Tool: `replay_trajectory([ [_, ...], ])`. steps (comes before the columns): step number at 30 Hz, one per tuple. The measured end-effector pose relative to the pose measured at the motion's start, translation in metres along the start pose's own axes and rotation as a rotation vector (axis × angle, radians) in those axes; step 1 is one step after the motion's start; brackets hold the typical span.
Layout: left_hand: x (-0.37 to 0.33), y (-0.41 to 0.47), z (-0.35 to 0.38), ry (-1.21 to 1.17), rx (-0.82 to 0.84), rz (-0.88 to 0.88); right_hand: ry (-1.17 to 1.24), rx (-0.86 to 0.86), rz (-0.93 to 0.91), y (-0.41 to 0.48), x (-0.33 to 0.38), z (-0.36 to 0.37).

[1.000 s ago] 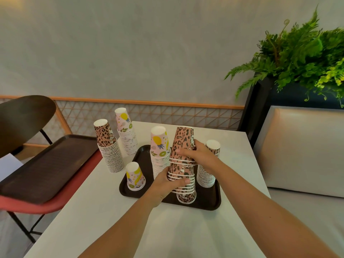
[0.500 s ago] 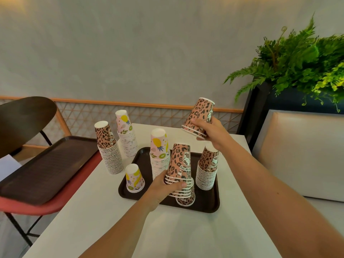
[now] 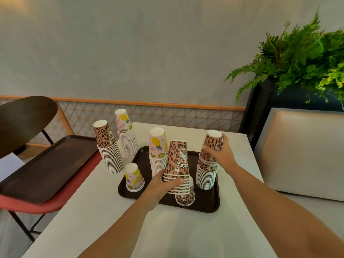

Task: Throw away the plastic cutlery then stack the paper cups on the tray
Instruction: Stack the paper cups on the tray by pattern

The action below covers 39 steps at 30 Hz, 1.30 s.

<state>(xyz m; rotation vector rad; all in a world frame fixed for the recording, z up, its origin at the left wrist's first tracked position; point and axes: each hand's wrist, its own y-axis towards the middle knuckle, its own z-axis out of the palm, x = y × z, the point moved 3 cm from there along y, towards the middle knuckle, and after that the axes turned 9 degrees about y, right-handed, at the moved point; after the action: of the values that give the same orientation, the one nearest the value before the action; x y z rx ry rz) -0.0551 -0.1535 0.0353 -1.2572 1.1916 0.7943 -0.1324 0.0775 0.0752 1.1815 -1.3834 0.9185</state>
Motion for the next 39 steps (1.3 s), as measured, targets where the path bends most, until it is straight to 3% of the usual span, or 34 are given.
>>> replay_trajectory([
  [3,-0.001,0.001,0.002,-0.008,0.004,0.005,-0.039,-0.049,-0.04,-0.002,0.006,0.002],
  [6,-0.002,0.003,0.003,-0.011,0.011,0.003,-0.075,-0.112,-0.21,-0.01,0.032,0.008],
  [10,-0.005,0.004,0.005,-0.018,0.007,0.008,-0.026,0.014,-0.315,-0.034,0.056,0.031],
  [18,-0.01,0.0,0.005,-0.007,0.008,0.065,-0.013,0.5,0.138,-0.064,0.042,0.068],
  [39,-0.013,-0.012,0.003,0.031,0.016,0.038,0.268,0.219,0.184,-0.026,0.075,0.051],
])
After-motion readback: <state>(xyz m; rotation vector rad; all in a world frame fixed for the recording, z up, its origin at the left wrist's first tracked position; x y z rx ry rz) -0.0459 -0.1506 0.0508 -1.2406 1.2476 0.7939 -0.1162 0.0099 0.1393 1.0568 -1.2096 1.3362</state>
